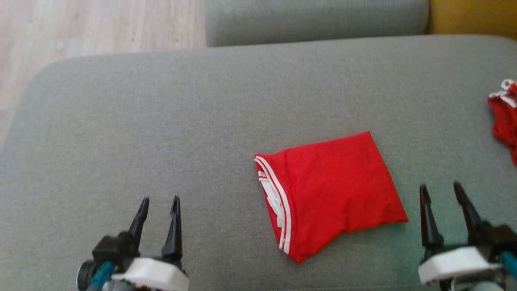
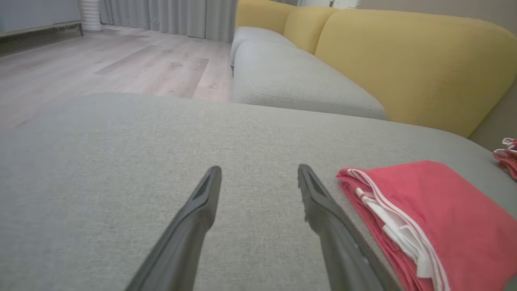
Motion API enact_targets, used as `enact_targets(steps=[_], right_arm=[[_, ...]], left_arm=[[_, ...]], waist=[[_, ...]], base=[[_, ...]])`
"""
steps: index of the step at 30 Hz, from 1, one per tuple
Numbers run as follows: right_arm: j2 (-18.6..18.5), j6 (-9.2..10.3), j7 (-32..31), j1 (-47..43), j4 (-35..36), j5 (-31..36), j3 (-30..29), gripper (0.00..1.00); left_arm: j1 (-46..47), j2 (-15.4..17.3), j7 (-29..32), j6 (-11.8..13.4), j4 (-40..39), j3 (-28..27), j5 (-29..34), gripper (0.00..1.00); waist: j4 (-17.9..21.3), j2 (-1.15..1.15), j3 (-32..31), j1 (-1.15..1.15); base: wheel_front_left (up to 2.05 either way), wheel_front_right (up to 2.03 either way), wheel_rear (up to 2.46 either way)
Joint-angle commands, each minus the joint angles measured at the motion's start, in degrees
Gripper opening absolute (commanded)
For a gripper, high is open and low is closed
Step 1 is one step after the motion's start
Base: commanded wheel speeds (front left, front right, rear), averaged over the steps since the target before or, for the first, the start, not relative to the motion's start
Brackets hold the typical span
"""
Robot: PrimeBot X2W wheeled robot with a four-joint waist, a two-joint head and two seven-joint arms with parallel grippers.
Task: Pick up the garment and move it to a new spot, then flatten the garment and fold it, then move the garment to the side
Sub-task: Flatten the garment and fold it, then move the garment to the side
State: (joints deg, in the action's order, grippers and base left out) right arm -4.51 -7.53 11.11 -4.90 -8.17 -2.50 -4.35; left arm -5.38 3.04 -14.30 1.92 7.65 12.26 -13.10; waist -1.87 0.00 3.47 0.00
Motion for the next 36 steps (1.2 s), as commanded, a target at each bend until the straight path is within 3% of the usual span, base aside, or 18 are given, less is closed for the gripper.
enact_targets(steps=[1, 15, 30, 36], right_arm=[[-0.8, 0.04, 1.6, 0.2, 0.2, 0.3, 0.8, 1.0], [-1.5, 0.04, 3.8, -0.7, -6.7, -1.1, 2.4, 1.0], [-1.1, 0.04, 3.9, 0.1, -6.2, -1.4, 2.8, 1.0], [-2.8, 0.04, 1.1, 3.8, -2.9, -5.7, 4.4, 1.0]], left_arm=[[0.0, -0.2, -0.7, -0.5, -0.9, -2.7, 0.8, 1.0], [-3.9, -0.2, -0.7, -0.1, -1.1, -6.4, 1.3, 1.0], [-4.3, -0.2, -0.7, -0.4, -1.5, -7.5, 1.6, 1.0], [-4.1, -0.2, -0.7, -0.4, -1.8, -7.3, 1.5, 1.0]], waist=[[-0.7, 0.0, -1.7, 0.0], [-3.9, 0.0, -5.7, 0.0], [-3.9, 0.0, -5.6, 0.0], [-3.5, 0.0, -4.7, 0.0]], base=[[0.0, 0.0, 0.0], [0.0, 0.0, 0.0], [0.0, 0.0, 0.0], [0.0, 0.0, 0.0]])
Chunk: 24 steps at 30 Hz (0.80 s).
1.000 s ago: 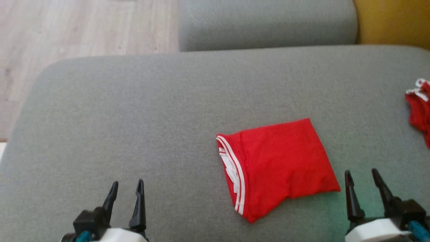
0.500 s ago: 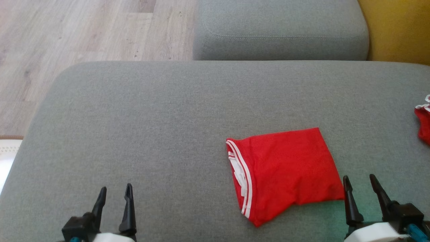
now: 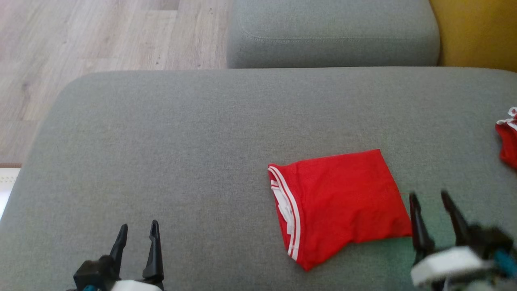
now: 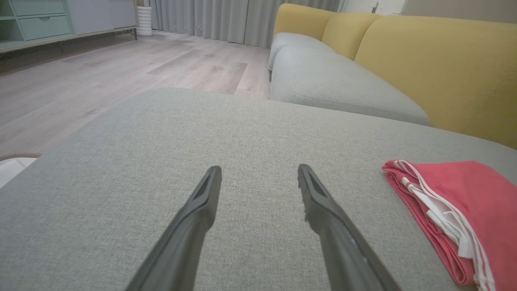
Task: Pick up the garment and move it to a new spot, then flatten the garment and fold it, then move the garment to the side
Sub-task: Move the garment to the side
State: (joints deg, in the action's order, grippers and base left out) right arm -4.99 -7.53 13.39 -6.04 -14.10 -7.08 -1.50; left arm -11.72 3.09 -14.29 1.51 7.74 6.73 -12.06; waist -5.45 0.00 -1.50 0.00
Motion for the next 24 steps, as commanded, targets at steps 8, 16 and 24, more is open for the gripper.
enact_targets(steps=[8, 16, 24], right_arm=[[-6.8, 0.04, -29.7, 14.5, 3.1, -10.3, 2.4, 1.0], [-8.7, 0.04, -44.6, 20.7, -5.3, -9.0, 3.3, 1.0], [-6.1, 0.04, -46.4, 25.9, -13.5, -11.9, 2.3, 0.0]], left_arm=[[3.7, -0.2, -0.7, 0.0, -2.0, -0.4, 0.2, 1.0], [6.1, -0.2, -0.7, 0.0, -1.2, 1.6, 0.0, 1.0], [7.4, -0.2, -0.7, 0.7, -1.5, 2.6, -0.7, 1.0]], waist=[[-0.4, 0.0, 3.2, 0.0], [-3.0, 0.0, 5.5, 0.0], [-4.0, 0.0, 6.9, 0.0]], base=[[0.0, 0.0, 0.0], [0.0, 0.0, 0.0], [0.0, 0.0, 0.0]])
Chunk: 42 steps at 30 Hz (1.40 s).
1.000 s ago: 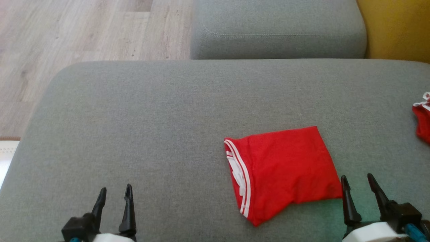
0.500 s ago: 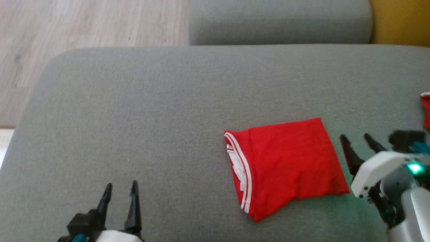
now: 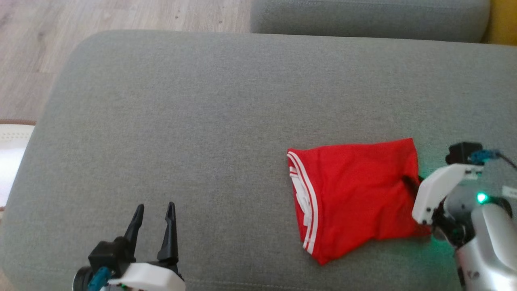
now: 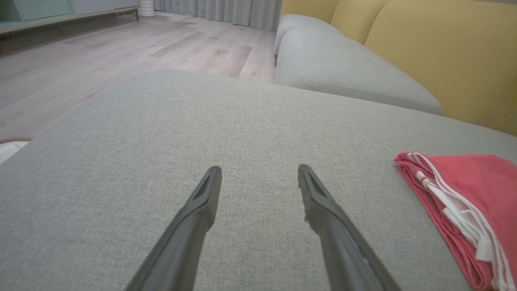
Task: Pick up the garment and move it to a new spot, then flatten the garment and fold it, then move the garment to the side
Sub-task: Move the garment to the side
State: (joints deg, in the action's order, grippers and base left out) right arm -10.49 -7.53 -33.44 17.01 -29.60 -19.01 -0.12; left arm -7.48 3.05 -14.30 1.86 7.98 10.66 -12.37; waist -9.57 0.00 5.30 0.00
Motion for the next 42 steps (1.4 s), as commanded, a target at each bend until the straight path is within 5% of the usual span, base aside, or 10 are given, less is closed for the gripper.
enact_targets(steps=[1, 8, 17, 33, 34, 35, 42], right_arm=[[-0.8, 0.04, 1.2, 3.7, 1.8, -0.4, 0.7, 0.0], [-2.5, 0.04, 8.4, 11.5, 1.4, -0.9, -0.6, 0.0], [-9.7, 0.04, 11.8, 22.2, -0.2, 2.2, -3.6, 0.0], [-18.2, 0.04, 17.0, 26.8, -6.4, 12.1, -13.1, 0.0], [-18.9, 0.04, 17.8, 27.2, -6.7, 14.1, -14.5, 0.26], [-19.4, 0.04, 18.9, 27.5, -6.9, 16.6, -15.7, 0.95], [-18.2, 0.04, 26.6, 27.7, -5.4, 29.5, -21.1, 1.0]], left_arm=[[3.3, -0.2, -0.7, 0.4, -1.9, -1.3, -0.5, 1.0], [4.1, -0.2, -0.7, 0.7, -2.8, -1.2, -0.8, 1.0], [5.9, -0.2, -0.7, -0.1, -3.2, 0.8, -0.3, 1.0], [8.7, -0.2, -0.7, -0.5, -3.3, 2.2, 1.0, 1.0], [8.7, -0.2, -0.7, -0.5, -3.3, 2.1, 1.1, 1.0], [8.7, -0.2, -0.7, -0.5, -3.4, 2.0, 1.2, 1.0], [8.6, -0.2, -0.7, 0.0, -3.9, 1.3, 1.0, 1.0]], waist=[[0.4, 0.0, 0.2, 0.0], [6.0, 0.0, 0.7, 0.0], [14.2, 0.0, 2.9, 0.0], [14.0, 0.0, 7.5, 0.0], [13.9, 0.0, 7.8, 0.0], [13.8, 0.0, 8.0, 0.0], [13.1, 0.0, 8.3, 0.0]], base=[[0.0, 0.0, 0.0], [0.0, 0.0, 0.0], [0.0, 0.0, 0.0], [0.0, 0.0, 0.0], [0.0, 0.0, 0.0], [0.0, 0.0, 0.0], [0.0, 0.0, 0.0]])
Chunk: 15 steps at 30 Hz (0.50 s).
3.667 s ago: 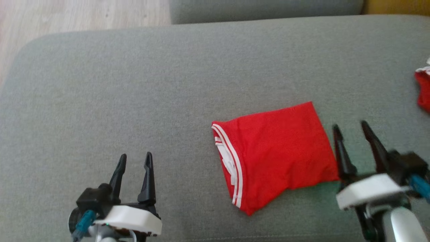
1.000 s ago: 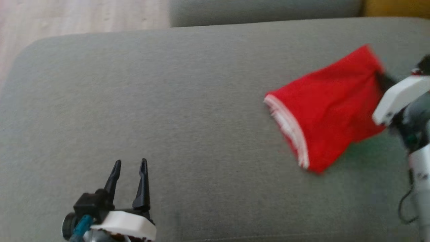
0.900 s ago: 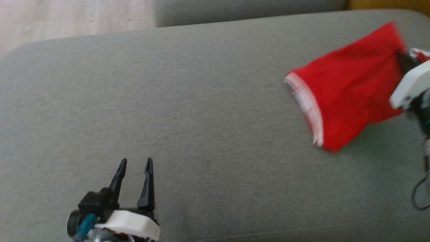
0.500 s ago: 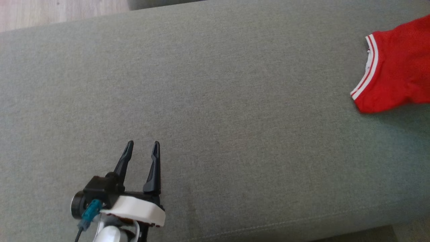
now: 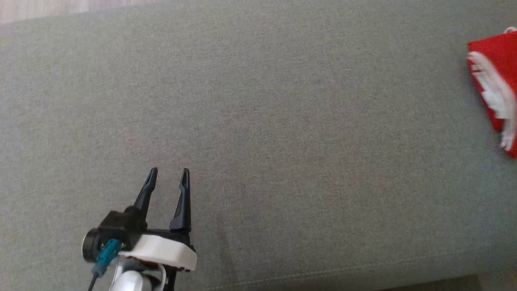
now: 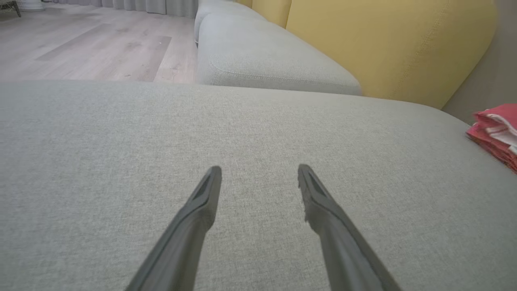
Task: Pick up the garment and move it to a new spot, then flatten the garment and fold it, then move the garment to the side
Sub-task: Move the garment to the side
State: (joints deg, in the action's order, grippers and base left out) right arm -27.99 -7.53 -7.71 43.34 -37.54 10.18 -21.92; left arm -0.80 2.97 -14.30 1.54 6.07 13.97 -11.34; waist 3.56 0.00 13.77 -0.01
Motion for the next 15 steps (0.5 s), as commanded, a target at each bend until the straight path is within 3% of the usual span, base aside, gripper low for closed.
enact_targets(steps=[1, 9, 15], right_arm=[[0.2, 0.04, 1.9, 1.1, 3.2, 0.6, 1.0, 1.0], [6.4, 0.04, 7.8, -7.1, 13.9, -4.1, 6.9, 1.0], [12.6, 0.04, 8.4, -22.0, 28.7, -8.7, 9.8, 1.0]], left_arm=[[1.8, -0.1, -0.7, 0.4, -2.2, -2.2, -0.1, 1.0], [-0.3, -0.1, -0.7, 1.5, -3.5, -4.0, -1.0, 1.0], [-2.5, -0.1, -0.7, 2.5, -1.8, -5.5, -0.7, 1.0]], waist=[[0.0, 0.0, -0.4, 0.01], [0.3, 0.0, -4.7, 0.01], [-0.8, 0.0, -9.1, 0.01]], base=[[0.0, 0.0, 0.0], [0.0, 0.0, 0.0], [0.0, 0.0, 0.0]])
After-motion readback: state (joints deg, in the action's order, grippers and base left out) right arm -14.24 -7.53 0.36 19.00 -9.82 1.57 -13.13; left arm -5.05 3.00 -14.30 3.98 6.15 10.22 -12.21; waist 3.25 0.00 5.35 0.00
